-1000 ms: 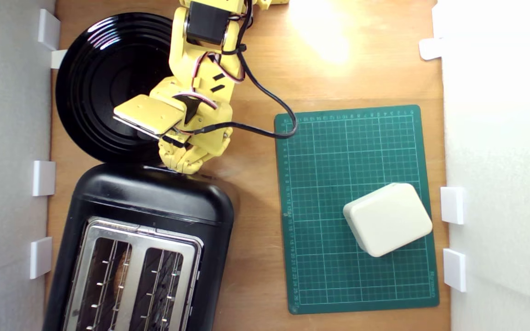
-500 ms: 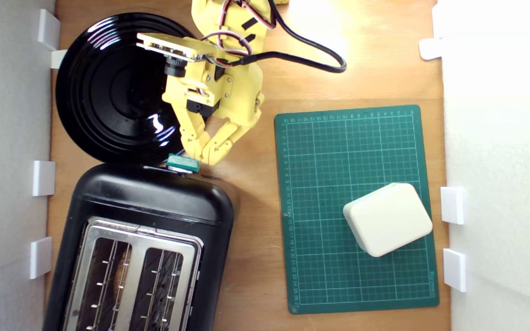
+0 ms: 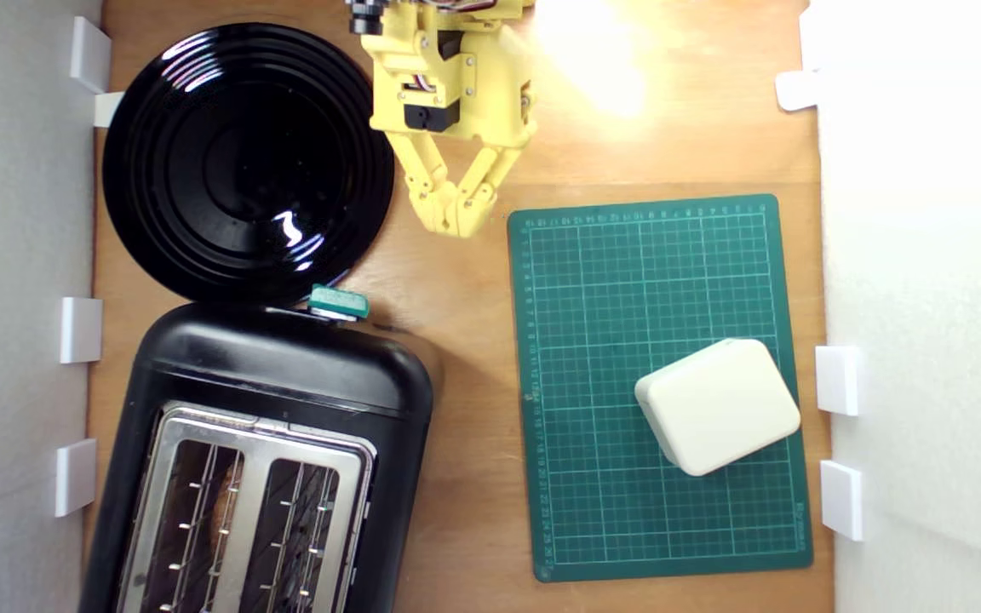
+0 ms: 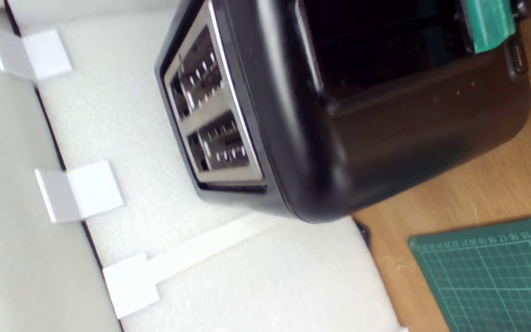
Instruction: Start toaster
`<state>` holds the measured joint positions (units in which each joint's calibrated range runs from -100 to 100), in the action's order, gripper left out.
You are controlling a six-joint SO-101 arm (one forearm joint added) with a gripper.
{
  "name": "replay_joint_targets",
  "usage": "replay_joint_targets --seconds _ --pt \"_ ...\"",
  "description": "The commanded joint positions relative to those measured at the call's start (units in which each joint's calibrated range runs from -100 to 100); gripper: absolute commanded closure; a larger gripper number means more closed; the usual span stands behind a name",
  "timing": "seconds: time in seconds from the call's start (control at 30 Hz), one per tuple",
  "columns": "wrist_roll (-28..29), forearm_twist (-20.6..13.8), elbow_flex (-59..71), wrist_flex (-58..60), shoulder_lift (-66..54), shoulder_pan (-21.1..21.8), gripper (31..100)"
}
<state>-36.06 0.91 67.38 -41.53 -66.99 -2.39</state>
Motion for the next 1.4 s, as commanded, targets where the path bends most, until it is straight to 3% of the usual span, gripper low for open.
replay_joint_targets --seconds 0.0,0.43,0.83,1.37 --pt "1.1 0.8 5.1 -0.1 -7.8 1.4 98.9" --pt "1.4 -0.2 32.2 -0.6 -31.3 1.5 98.9" --pt "1.5 0.3 32.4 -9.1 -32.0 1.6 98.9" --pt "7.7 -0.3 32.4 -11.8 -32.3 2.2 98.9"
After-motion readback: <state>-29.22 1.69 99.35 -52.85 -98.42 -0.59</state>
